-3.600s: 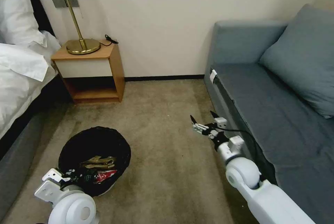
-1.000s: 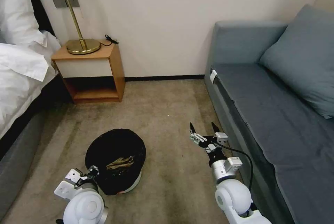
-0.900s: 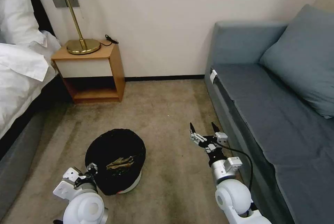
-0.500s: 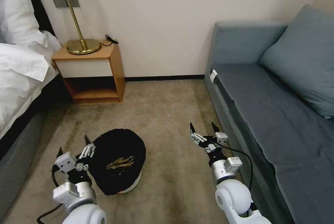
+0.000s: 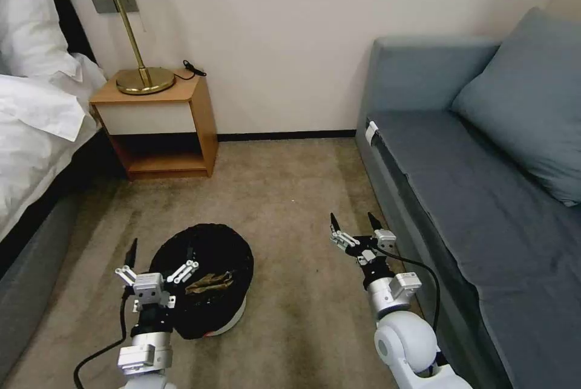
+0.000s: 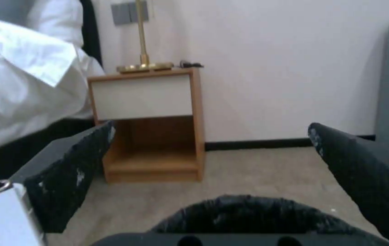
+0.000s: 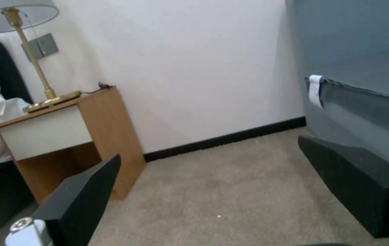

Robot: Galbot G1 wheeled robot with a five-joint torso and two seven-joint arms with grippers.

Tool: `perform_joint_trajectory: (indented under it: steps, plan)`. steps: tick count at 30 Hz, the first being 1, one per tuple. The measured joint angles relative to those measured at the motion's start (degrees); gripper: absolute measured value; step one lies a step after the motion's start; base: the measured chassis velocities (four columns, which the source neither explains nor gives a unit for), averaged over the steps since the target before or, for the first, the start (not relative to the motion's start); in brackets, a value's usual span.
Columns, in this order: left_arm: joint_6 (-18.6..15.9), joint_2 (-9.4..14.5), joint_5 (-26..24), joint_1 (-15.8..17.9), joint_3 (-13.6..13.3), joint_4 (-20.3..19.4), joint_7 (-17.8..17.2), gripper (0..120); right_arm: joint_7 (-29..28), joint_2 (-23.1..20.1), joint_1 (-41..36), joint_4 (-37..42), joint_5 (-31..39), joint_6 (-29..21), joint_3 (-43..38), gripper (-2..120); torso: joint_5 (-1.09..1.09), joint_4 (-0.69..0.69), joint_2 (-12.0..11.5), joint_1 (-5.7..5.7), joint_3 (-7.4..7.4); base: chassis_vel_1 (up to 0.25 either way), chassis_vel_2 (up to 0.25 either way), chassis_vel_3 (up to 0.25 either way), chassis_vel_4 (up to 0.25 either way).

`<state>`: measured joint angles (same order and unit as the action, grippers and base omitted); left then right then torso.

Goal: Pick up the trash bin, then pick up the garbage on the floor and place it into the trash bin.

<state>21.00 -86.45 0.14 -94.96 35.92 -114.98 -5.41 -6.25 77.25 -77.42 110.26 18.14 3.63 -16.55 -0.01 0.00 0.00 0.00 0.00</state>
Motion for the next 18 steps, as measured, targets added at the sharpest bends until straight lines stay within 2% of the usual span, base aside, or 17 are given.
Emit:
perform_joint_trajectory:
  steps: [8,10,12,18]
  plan:
    - [-0.37,0.23,-1.88,0.42,-0.88,0.19,0.64,100,0.62,0.06,-0.3,-0.37,-0.24,0.94,-0.01,100,0.0,0.01,0.0,0.0,0.0,0.0,0.0,0.0,0.0]
    - [-0.37,0.23,-1.95,0.43,-0.88,0.18,0.65,100,2.5,0.27,-1.25,-1.31,-1.21,3.52,-0.05,100,0.0,0.01,0.0,0.0,0.0,0.0,0.0,0.0,0.0]
    - [-0.37,0.23,-1.99,0.44,-0.9,0.18,0.65,100,6.9,0.83,-3.49,-3.61,-3.45,9.39,-0.13,100,0.01,0.0,0.0,0.0,0.0,0.0,0.0,0.0,0.0]
    - [-0.37,0.21,-2.03,0.45,-0.89,0.18,0.59,100,10.44,2.06,-4.84,-6.02,-7.55,15.26,-0.91,100,0.0,0.0,0.0,0.0,0.0,0.0,0.0,0.0,0.0]
